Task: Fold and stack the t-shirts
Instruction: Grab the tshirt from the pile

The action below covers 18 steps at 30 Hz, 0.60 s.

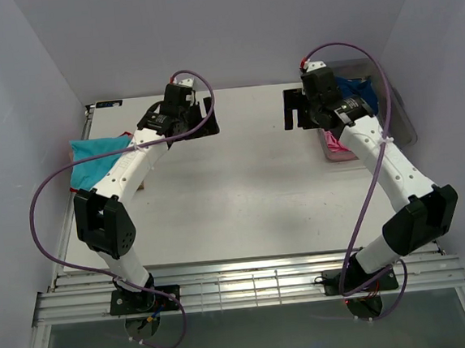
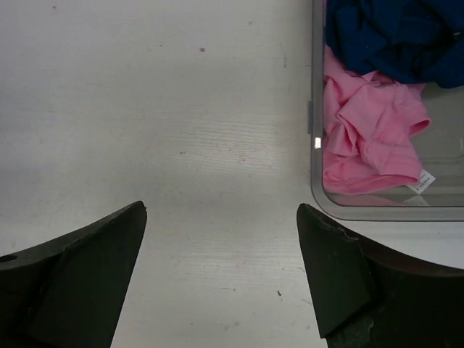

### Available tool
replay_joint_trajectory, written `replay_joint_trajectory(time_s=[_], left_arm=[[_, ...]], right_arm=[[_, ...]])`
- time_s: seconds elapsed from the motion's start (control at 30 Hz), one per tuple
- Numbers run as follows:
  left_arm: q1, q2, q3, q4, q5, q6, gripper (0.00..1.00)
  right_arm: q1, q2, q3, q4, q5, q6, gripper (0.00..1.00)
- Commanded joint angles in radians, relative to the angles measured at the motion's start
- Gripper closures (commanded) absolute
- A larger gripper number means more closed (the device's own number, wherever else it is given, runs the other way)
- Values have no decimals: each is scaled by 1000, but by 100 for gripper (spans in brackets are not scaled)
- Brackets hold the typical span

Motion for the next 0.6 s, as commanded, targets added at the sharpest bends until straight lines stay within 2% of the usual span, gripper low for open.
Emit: replay_joint_trajectory(time_s=[0.0,0.1,0.2,0.27,0.3,0.5,0.57], left_arm=[[2,-49,2,18,94,-26,2],[2,-55,-24,18,139,-49,3],[2,-70,-72,20,182,-86,4],[2,-102,-115,46,193,-107,5],[2,-116,-167,59,203,-107,5],[6,-181,-247,104,220,-97,5],[7,-193,-264,103,222,-97,5]], right_arm=[[-39,51,12,73,93,-33,10],[-122,109,2,191,89,-70,9],[-198,226,90,214,113,-72,0],[-232,324,193,210,115,-87,9],[-238,356,224,208,144,-95,17],[-278,570,428,199,173,-150,38],[-294,632,466,199,181,-155,40]])
